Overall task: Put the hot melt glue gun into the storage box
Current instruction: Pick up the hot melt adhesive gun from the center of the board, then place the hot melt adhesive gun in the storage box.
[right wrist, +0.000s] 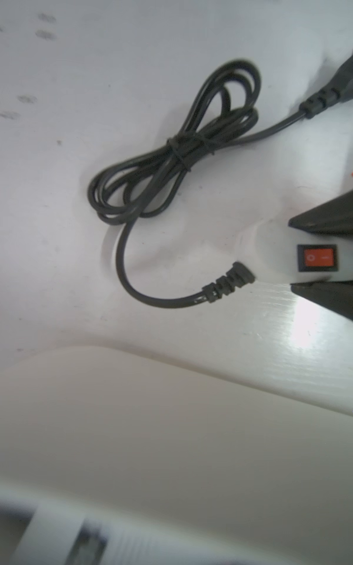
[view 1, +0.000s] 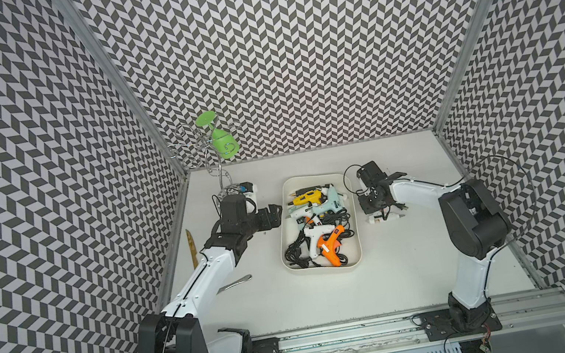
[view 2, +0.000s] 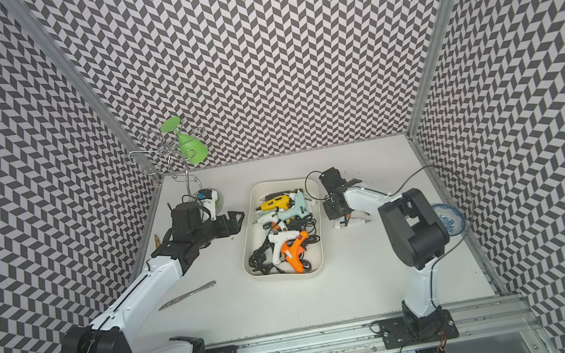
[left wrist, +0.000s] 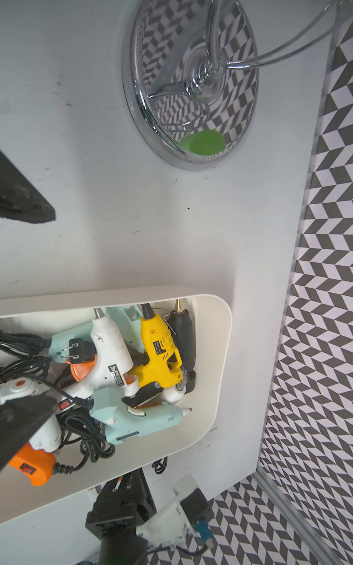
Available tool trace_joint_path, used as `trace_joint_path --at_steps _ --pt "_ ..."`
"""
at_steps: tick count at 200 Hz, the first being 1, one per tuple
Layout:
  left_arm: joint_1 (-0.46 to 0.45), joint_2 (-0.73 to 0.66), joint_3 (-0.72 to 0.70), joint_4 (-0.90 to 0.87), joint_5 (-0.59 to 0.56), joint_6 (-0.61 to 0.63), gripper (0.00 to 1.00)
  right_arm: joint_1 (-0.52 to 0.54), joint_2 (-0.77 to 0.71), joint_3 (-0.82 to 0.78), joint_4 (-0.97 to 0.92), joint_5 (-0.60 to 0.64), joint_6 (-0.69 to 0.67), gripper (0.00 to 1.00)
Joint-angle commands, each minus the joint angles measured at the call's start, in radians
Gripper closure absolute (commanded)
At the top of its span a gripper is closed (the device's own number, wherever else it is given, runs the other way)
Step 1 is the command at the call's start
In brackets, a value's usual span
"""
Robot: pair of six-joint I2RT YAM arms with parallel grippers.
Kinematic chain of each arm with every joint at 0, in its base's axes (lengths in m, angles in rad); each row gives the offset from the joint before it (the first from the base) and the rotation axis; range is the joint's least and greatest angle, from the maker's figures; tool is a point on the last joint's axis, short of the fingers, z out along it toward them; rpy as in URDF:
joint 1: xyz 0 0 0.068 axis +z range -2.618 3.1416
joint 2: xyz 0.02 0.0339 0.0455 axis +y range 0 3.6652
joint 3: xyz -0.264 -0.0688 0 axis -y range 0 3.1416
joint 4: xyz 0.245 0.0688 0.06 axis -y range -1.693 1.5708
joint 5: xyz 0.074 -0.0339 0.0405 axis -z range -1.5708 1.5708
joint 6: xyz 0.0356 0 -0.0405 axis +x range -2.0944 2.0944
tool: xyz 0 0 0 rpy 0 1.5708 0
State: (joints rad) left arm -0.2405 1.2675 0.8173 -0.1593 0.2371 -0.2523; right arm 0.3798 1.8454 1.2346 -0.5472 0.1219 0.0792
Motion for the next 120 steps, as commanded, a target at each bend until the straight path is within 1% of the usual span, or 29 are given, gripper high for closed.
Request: trace_joint_path --at_steps 1,44,65,92,120 --pt "0.006 -0.005 0.001 0.005 0.028 -0.003 0.08 0.030 -0.100 0.055 -0.041 0.014 -0.032 0.96" --pt "0.006 0.002 0.003 0.013 0.035 0.001 0.08 0.105 -0.224 0.137 -0.123 0.016 -0.095 0.95" --pt "0.006 0.003 0.002 0.020 0.040 0.001 0.08 0.181 -0.257 0.186 -0.142 0.011 -0.138 0.95" --pt "0.007 0.011 0.003 0.027 0.044 0.000 0.08 0.301 -0.260 0.246 -0.158 0.067 -0.193 0.95" --pt "0.006 0.013 0.004 0.028 0.045 0.000 0.08 0.407 -0.244 0.333 -0.192 0.162 -0.221 0.95"
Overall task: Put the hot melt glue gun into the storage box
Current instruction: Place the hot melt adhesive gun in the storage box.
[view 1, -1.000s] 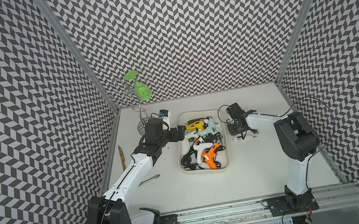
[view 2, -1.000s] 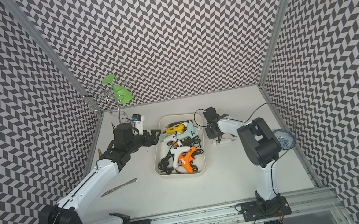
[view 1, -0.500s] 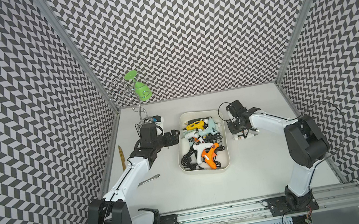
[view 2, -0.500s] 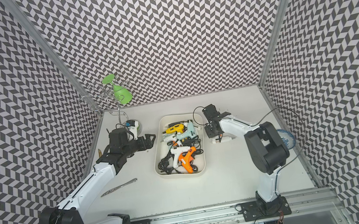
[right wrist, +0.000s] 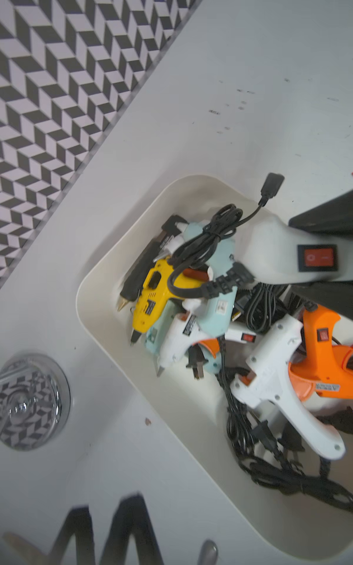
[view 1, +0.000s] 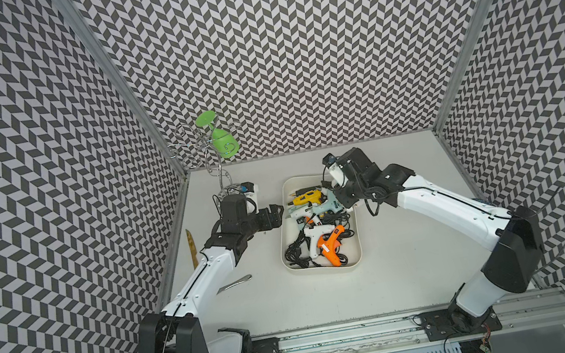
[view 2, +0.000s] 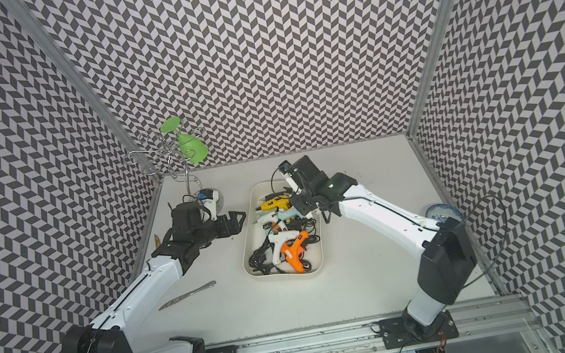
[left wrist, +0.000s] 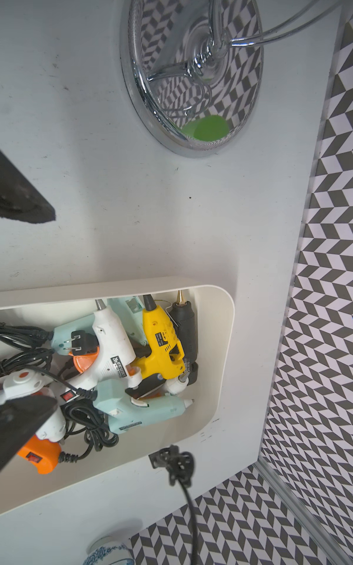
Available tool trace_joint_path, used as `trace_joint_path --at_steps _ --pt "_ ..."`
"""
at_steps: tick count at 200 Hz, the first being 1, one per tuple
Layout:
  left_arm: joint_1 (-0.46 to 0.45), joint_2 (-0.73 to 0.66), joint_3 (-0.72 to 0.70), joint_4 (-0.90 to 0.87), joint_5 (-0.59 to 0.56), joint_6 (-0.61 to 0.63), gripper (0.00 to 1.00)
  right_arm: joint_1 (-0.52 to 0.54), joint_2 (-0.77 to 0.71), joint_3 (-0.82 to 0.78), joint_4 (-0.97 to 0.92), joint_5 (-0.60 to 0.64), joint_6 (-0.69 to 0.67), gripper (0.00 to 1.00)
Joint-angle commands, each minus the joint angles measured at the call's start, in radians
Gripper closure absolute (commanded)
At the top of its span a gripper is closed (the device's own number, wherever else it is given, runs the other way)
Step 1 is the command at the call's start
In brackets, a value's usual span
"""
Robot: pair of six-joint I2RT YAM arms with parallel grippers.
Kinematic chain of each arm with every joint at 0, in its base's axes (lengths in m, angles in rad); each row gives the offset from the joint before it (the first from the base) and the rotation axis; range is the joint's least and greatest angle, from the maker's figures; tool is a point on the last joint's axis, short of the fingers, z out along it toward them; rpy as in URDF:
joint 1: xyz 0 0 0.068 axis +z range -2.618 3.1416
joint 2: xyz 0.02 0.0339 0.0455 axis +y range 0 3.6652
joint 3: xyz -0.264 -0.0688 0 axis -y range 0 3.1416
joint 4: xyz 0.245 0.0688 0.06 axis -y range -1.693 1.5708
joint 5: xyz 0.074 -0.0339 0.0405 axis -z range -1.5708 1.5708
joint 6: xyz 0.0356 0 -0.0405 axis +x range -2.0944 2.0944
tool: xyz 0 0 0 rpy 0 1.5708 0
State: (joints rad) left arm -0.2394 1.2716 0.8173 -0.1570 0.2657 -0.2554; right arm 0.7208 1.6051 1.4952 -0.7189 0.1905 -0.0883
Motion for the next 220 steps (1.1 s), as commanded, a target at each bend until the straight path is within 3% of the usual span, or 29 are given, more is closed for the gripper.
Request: trace_joint_path --at_steps 1,44,92,142,220 --pt "0.005 0.009 0.003 0.026 0.017 0.003 0.08 0.070 -0.004 0.076 -0.022 0.094 -0.055 0.95" --pt "0.005 0.002 -0.003 0.028 0.009 0.007 0.08 0.163 -0.008 0.047 -0.032 0.080 -0.120 0.95" --pt "0.005 0.002 -0.008 0.034 0.004 0.007 0.08 0.202 -0.033 -0.294 0.175 0.031 -0.159 0.95" --pt "0.005 -0.005 -0.013 0.034 0.001 0.003 0.08 0.217 -0.156 -0.566 0.454 -0.041 -0.247 0.95" --pt "0.005 -0.018 -0.021 0.031 -0.001 -0.005 0.08 0.268 -0.025 -0.473 0.380 -0.047 -0.393 0.93"
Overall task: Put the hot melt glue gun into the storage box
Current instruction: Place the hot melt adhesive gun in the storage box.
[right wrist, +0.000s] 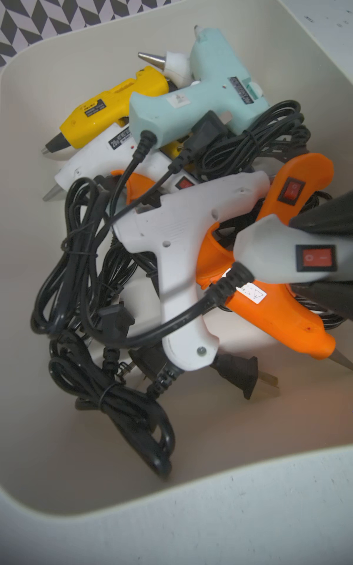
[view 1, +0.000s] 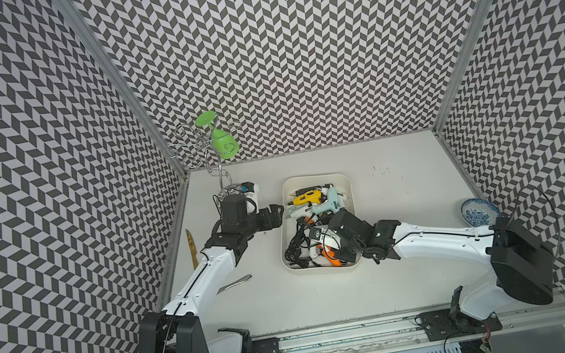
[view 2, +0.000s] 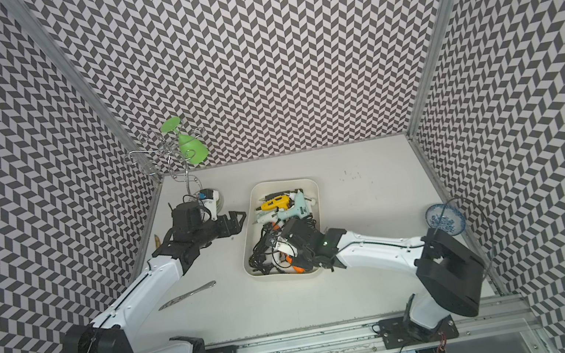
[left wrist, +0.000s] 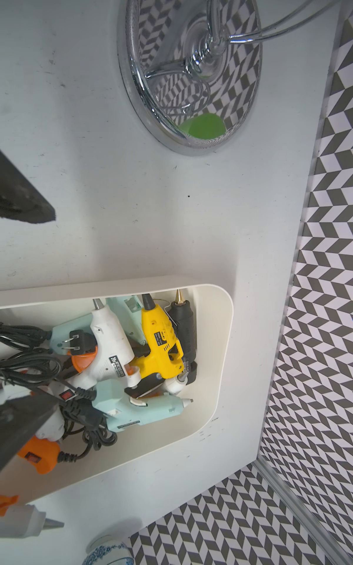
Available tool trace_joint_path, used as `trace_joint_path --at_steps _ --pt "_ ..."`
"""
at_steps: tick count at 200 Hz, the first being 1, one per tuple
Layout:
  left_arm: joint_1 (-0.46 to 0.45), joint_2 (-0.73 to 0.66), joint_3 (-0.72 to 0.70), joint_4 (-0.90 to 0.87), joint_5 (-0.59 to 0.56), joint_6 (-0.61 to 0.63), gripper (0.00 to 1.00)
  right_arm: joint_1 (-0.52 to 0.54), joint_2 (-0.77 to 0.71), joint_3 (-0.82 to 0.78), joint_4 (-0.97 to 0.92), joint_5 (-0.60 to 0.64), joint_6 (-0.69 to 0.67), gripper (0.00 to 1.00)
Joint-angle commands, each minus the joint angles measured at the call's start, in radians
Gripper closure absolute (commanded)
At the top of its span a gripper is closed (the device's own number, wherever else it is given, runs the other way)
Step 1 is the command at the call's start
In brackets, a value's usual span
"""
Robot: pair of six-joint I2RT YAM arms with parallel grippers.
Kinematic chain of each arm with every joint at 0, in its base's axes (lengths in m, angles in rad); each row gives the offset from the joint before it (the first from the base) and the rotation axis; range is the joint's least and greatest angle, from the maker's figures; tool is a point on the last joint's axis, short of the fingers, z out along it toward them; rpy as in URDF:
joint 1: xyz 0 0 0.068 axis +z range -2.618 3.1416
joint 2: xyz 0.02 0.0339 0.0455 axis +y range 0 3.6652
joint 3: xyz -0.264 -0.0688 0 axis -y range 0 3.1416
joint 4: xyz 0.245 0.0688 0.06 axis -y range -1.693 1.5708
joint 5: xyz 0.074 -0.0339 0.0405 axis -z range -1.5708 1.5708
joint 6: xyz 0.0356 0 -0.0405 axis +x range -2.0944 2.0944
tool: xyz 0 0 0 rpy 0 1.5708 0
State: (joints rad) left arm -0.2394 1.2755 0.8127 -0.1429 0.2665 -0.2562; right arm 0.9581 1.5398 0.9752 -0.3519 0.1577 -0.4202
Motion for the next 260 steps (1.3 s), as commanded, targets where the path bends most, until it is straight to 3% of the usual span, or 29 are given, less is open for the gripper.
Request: trace_joint_path --at_steps 1,45,87,125,168,232,260 --pt "0.005 -0.023 -0.017 0.017 -0.002 -0.006 0.08 0.033 0.042 0.048 0.011 -0.014 -0.062 0.94" --pt "0.005 -0.044 -0.033 0.017 -0.012 -0.008 0.08 0.060 0.073 0.003 -0.009 -0.024 -0.068 0.92" --pt "0.003 -0.035 -0.026 0.017 -0.003 -0.009 0.08 0.060 0.096 0.055 -0.114 0.015 0.029 0.64" --pt "-0.027 -0.037 -0.020 0.016 0.005 0.013 0.08 0.059 0.025 0.026 -0.091 0.009 0.093 0.52" --pt "-0.143 -0.030 -0.003 0.010 -0.023 0.062 0.09 0.023 -0.072 0.040 -0.027 0.071 0.170 0.51" --pt "-0.208 0.063 -0.106 0.077 0.010 -0.057 0.10 -0.064 0.027 0.070 0.061 -0.032 0.322 0.56" --pt "-0.257 0.096 -0.140 0.062 -0.001 -0.088 0.11 -0.073 0.069 0.062 0.096 0.012 0.420 0.59"
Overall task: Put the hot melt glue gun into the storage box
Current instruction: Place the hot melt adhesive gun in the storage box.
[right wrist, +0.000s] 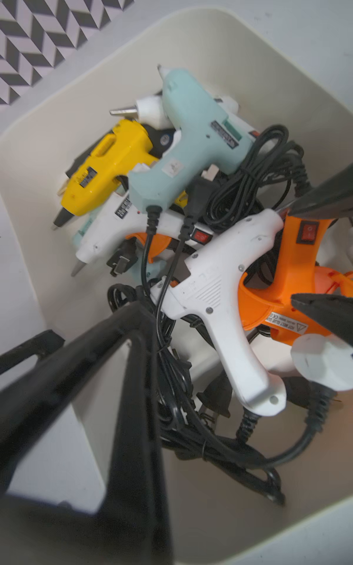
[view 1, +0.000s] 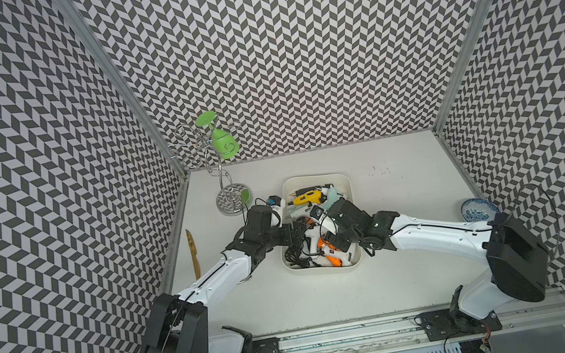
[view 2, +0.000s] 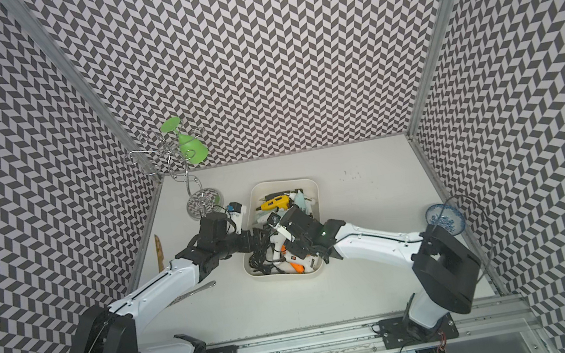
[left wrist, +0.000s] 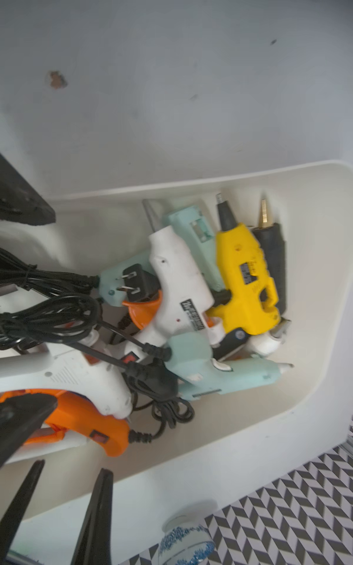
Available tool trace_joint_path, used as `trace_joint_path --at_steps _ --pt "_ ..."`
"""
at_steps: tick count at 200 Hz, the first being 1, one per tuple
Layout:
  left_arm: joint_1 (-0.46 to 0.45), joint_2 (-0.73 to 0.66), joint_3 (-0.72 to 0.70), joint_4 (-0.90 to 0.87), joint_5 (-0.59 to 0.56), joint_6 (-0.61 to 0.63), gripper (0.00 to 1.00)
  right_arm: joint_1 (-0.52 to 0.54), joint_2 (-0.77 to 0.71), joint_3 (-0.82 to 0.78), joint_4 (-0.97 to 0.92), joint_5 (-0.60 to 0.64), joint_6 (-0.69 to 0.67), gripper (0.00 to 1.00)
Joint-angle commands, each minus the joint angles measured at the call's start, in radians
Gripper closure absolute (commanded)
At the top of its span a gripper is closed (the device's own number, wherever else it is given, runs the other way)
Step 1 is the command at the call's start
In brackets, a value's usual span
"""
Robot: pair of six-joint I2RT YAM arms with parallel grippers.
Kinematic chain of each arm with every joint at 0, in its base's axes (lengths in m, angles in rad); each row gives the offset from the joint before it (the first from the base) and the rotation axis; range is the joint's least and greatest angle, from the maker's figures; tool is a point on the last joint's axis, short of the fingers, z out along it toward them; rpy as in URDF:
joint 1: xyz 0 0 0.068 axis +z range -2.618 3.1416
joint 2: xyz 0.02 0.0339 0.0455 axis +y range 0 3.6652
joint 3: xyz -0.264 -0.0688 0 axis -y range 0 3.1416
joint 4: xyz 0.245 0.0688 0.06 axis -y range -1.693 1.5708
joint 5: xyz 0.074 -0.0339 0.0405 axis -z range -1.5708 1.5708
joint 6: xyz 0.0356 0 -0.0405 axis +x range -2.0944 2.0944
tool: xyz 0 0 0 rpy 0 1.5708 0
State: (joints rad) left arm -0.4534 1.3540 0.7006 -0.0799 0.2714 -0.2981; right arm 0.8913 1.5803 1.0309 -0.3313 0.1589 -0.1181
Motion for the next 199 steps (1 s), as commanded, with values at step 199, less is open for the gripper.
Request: trace_joint_path --at_steps 199 --pt "-0.298 0.123 0.026 0.005 -0.047 -0.123 0.19 -0.246 0.283 0.185 0.109 -0.182 0.203 0.60"
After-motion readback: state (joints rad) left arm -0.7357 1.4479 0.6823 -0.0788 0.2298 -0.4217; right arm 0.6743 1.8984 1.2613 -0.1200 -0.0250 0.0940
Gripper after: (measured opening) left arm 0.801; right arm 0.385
